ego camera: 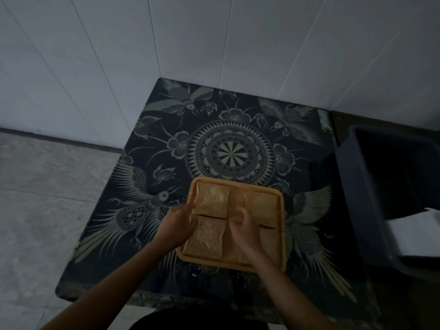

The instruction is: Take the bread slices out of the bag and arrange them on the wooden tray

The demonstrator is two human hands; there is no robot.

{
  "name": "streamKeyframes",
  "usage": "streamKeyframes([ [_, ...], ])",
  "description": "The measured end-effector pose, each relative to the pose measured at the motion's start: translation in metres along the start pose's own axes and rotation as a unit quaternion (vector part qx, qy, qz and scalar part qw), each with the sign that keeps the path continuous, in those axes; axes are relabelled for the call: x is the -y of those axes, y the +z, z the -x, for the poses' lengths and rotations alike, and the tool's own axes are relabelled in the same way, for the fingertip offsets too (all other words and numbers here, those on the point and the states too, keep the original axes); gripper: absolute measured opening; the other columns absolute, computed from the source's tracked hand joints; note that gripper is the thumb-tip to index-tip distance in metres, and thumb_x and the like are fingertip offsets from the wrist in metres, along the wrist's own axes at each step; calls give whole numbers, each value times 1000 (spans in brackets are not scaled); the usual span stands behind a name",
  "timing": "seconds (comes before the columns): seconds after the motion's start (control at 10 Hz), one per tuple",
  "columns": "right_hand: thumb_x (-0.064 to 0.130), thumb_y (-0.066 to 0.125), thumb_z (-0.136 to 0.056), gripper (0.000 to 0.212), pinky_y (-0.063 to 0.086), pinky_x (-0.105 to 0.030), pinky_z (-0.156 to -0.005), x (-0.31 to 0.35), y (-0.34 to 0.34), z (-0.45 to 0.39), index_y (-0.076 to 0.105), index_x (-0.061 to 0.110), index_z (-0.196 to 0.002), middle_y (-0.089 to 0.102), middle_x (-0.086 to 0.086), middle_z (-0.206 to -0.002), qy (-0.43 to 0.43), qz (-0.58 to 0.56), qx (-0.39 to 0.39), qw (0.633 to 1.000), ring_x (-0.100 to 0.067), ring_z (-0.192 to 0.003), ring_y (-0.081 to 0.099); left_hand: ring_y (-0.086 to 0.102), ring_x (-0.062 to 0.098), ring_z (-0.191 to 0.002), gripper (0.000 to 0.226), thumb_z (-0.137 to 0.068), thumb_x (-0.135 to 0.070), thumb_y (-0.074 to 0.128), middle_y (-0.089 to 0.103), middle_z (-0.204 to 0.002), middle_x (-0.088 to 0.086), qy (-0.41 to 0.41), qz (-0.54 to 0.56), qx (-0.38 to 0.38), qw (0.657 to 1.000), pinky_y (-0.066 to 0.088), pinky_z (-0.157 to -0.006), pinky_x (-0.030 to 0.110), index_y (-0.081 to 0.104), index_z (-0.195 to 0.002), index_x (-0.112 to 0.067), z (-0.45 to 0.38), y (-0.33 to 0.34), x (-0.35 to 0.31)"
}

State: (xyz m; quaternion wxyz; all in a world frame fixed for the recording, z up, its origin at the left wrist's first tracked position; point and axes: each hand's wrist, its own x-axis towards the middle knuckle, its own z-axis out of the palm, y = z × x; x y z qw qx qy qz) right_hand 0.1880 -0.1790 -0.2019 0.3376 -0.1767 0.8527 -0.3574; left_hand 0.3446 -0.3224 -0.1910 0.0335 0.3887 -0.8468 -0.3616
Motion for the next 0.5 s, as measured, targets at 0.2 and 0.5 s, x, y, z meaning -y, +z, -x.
streamKeyframes([
  [0.2,50,57,-97,66,32,-38,-115,30,-48,6,38,24,-155,27,-2,-167,-212,158,-90,960,-19,-151,29,2,26,-157,79,-90,-58,53,26,-166,-3,114,-124,-32,985,24,-120,51,26,-158,-28,-14,-27,-26],
  [0.5,75,51,-87,92,21,-59,-124,64,-156,16,21,31,-162,7,-2,-173,-360,277,-176,873,-24,-159,-1,-19,32,-154,88,-85,-75,41,-4,-170,-3,249,-266,-119,924,1,-123,55,2,-157,-44,-16,-75,-84],
])
